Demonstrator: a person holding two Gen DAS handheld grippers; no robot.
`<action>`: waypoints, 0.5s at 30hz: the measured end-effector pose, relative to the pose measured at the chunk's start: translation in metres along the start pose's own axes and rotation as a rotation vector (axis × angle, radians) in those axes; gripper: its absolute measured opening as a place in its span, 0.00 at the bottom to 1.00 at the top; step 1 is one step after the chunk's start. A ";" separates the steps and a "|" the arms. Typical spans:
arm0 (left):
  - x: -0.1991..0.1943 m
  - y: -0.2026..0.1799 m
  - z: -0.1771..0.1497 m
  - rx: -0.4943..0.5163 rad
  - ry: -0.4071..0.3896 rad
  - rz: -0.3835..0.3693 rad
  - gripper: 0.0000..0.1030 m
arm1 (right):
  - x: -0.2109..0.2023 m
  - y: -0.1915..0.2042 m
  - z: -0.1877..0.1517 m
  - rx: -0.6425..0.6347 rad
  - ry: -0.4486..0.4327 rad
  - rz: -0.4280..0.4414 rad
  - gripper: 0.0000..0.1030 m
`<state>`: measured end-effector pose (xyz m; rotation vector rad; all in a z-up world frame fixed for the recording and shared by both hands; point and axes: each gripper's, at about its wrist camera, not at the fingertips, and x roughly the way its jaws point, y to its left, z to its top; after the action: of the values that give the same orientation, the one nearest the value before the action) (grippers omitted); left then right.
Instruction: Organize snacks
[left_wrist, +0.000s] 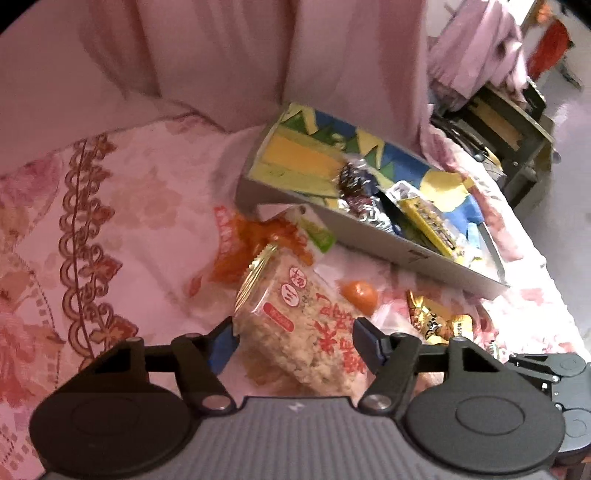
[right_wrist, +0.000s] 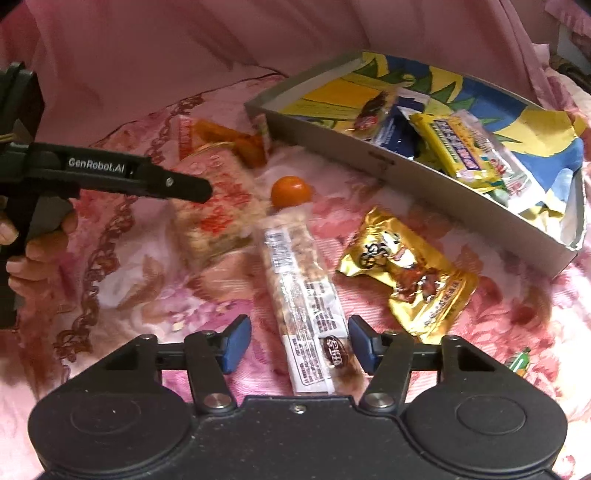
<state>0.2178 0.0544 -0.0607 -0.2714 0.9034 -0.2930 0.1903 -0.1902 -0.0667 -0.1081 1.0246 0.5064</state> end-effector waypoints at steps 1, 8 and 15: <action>0.000 -0.001 0.000 0.006 -0.007 -0.002 0.69 | 0.000 0.001 0.000 0.000 -0.001 -0.004 0.57; 0.000 0.008 0.001 -0.099 -0.070 -0.098 0.70 | 0.005 -0.001 0.002 0.044 -0.015 -0.007 0.54; 0.011 -0.002 0.001 -0.122 -0.056 -0.236 0.63 | 0.007 -0.002 0.002 0.058 -0.023 -0.024 0.47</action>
<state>0.2253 0.0486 -0.0675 -0.4984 0.8355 -0.4464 0.1952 -0.1888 -0.0714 -0.0626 1.0134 0.4546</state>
